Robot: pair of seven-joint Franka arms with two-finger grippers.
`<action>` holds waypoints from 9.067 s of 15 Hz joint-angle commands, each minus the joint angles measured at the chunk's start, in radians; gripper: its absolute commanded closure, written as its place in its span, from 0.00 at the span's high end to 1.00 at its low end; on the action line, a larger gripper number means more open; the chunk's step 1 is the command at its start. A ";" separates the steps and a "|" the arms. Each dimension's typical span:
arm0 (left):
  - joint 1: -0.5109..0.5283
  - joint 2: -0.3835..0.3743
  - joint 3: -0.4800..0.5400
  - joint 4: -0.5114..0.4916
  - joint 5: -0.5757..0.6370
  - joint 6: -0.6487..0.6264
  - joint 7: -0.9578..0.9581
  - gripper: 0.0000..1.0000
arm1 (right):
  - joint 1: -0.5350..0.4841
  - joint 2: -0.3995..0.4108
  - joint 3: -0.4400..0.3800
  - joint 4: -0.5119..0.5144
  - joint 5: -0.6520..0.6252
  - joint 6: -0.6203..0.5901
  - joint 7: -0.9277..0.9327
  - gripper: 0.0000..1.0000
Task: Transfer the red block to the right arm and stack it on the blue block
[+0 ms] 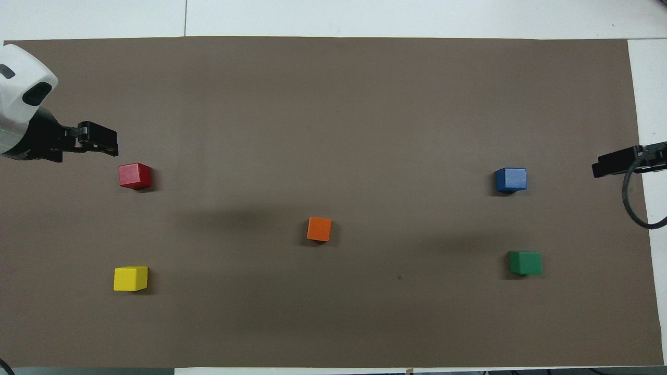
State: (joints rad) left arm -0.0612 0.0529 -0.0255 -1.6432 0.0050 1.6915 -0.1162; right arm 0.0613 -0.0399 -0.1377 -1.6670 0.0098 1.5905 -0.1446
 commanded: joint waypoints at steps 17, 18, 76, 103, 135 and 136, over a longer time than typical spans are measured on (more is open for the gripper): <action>0.078 0.063 -0.001 -0.263 -0.008 0.402 0.081 1.00 | -0.058 -0.101 0.001 -0.224 0.299 0.075 -0.055 1.00; 0.080 0.073 -0.001 -0.295 -0.007 0.456 0.081 1.00 | -0.083 -0.106 0.001 -0.247 0.365 0.075 -0.093 1.00; -0.069 -0.338 -0.517 -0.342 -0.672 0.361 -2.124 0.00 | 0.456 0.322 0.076 -0.807 2.547 -0.733 -0.636 1.00; -0.020 -0.393 -0.271 -0.305 -0.507 0.110 -1.447 1.00 | 0.382 0.239 0.072 -0.784 2.399 -0.592 -0.575 0.00; 0.069 -0.116 -0.079 -0.119 0.021 -0.100 -0.077 1.00 | -0.067 -0.113 0.078 -0.247 0.667 -0.043 -0.036 0.00; 0.069 -0.114 -0.079 -0.122 0.021 -0.067 -0.074 1.00 | -0.066 -0.112 0.079 -0.240 0.603 -0.021 -0.026 0.00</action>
State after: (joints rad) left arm 0.0168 -0.0115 -0.1135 -1.6984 0.0224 1.5540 -0.2119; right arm -0.0083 -0.1603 -0.0688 -1.9315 0.7133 1.5293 -0.2013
